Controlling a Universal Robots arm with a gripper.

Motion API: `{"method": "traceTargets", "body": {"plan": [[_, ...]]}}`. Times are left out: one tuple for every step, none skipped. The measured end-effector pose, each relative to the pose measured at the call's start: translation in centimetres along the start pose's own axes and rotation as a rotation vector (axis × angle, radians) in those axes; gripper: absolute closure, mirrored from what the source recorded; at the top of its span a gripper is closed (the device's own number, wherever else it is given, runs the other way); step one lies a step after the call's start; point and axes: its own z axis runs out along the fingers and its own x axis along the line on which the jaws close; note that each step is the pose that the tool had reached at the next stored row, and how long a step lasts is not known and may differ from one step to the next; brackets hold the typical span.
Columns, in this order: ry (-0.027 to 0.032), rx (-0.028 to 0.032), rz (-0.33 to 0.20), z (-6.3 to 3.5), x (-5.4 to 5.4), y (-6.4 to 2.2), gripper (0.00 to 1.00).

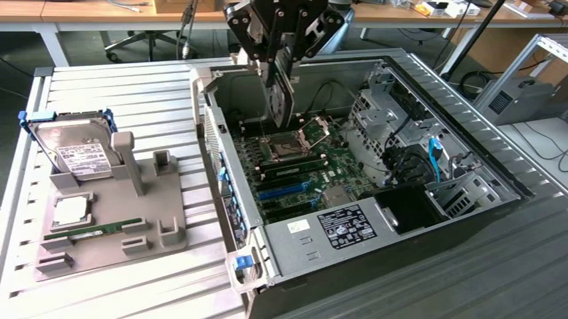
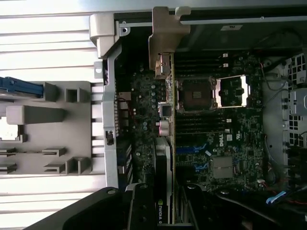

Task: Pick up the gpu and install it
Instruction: 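Pick up the gpu and move the gpu toward the slot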

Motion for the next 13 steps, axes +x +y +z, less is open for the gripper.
{"method": "traceTargets", "body": {"plan": [[0.0005,0.0001,0.000,0.00,-0.2,0.01,0.73],[0.0011,0.0001,0.000,0.01,-0.5,0.03,0.73],[0.0017,0.0001,0.000,0.01,-0.7,0.04,0.73],[0.0024,0.0001,0.000,0.02,-1.0,0.05,0.73],[0.0030,0.0001,0.000,0.02,-1.3,0.06,0.73],[0.0041,0.0002,0.000,0.03,-1.8,0.09,0.73],[0.0053,0.0003,0.000,0.03,-2.3,0.11,0.73],[0.0064,0.0003,0.000,0.04,-2.9,0.14,0.73],[0.0073,0.0004,0.000,0.05,-3.3,0.17,0.73],[0.0077,0.0003,0.001,0.05,-3.6,0.18,0.73],[0.0083,0.0004,0.001,0.06,-3.9,0.20,0.73],[0.0092,0.0004,0.000,0.06,-4.3,0.22,0.73],[0.0098,0.0004,0.000,0.07,-4.6,0.23,0.73]]}}
